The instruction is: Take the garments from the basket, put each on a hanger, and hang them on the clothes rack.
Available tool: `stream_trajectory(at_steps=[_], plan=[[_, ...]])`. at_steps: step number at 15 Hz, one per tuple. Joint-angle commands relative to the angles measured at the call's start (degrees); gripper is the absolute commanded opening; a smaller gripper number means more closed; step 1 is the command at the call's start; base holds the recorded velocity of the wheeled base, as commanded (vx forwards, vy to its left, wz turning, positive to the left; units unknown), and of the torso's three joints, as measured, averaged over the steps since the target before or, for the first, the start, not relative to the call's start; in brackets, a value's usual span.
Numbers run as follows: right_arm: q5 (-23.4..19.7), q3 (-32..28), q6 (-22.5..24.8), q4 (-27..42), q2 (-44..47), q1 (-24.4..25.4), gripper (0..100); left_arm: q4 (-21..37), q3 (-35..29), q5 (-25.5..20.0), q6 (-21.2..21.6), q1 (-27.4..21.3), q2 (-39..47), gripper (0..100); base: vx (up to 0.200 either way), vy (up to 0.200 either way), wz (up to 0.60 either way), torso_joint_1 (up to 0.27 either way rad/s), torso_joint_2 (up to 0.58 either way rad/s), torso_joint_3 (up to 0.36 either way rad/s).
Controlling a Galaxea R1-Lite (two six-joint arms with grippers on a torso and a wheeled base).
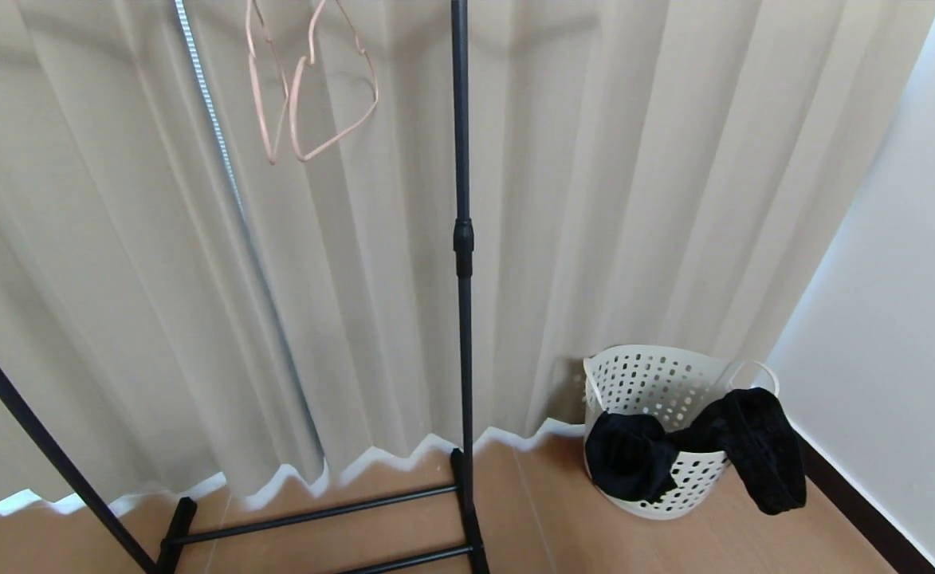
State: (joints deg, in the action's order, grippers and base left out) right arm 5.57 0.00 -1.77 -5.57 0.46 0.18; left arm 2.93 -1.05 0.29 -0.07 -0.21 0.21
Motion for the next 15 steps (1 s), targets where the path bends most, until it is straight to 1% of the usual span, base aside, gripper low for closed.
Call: stream_trajectory(at_steps=[1,5,7,8,13,15], plan=[[0.0,0.0,0.0,-0.1,0.1,-0.1,100,0.1,0.0,0.1,0.0,-0.1,0.1,100,0.000,-0.200,0.00,0.002,0.00,0.002],[0.0,0.0,0.0,-0.1,0.1,-0.1,100,0.1,0.0,0.1,0.0,-0.1,0.0,100,0.000,-0.200,0.00,0.002,0.00,0.006],[0.0,0.0,0.0,-0.1,0.1,-0.1,100,0.1,0.0,0.0,0.0,-0.1,0.1,100,0.000,-0.200,-0.60,0.000,0.00,0.005],[0.0,0.0,0.0,-0.1,0.1,-0.1,100,0.0,0.0,0.1,0.0,-0.1,0.1,100,0.000,0.000,-0.60,0.002,0.01,0.007],[0.0,0.0,0.0,-0.1,0.1,-0.1,100,0.0,0.0,0.1,-0.1,-0.1,0.0,100,0.000,0.000,0.00,0.000,0.00,0.000],[0.0,0.0,0.0,-0.1,0.1,-0.1,100,0.1,0.0,0.1,-0.1,-0.1,0.0,100,0.000,0.000,-0.60,0.000,0.00,0.002]])
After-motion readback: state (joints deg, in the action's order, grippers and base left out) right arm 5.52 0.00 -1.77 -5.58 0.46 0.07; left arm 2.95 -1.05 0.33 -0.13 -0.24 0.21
